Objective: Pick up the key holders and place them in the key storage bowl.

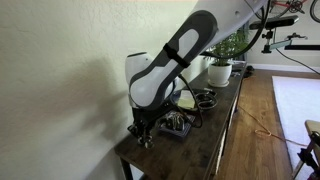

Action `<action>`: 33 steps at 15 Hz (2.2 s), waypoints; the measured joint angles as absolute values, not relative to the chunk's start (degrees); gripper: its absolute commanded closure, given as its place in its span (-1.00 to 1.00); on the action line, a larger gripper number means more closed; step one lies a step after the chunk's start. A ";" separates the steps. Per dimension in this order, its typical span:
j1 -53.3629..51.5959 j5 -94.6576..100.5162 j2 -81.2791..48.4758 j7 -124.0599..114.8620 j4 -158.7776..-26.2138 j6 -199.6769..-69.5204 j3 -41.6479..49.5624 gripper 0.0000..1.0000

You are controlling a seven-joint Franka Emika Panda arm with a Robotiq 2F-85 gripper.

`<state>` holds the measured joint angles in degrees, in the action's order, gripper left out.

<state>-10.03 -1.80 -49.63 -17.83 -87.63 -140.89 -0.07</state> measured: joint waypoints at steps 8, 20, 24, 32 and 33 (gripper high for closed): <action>-9.22 -2.01 -49.64 -17.80 -86.92 -140.62 -0.09 0.91; -8.90 -3.21 -48.73 -16.50 -87.13 -141.28 -1.55 0.95; -8.82 -3.53 -47.62 -16.48 -87.74 -141.66 -1.56 0.95; -7.55 -4.21 -42.58 -16.48 -92.25 -146.33 -1.53 0.95; -7.24 -4.25 -41.79 -16.48 -93.03 -146.90 -1.53 0.95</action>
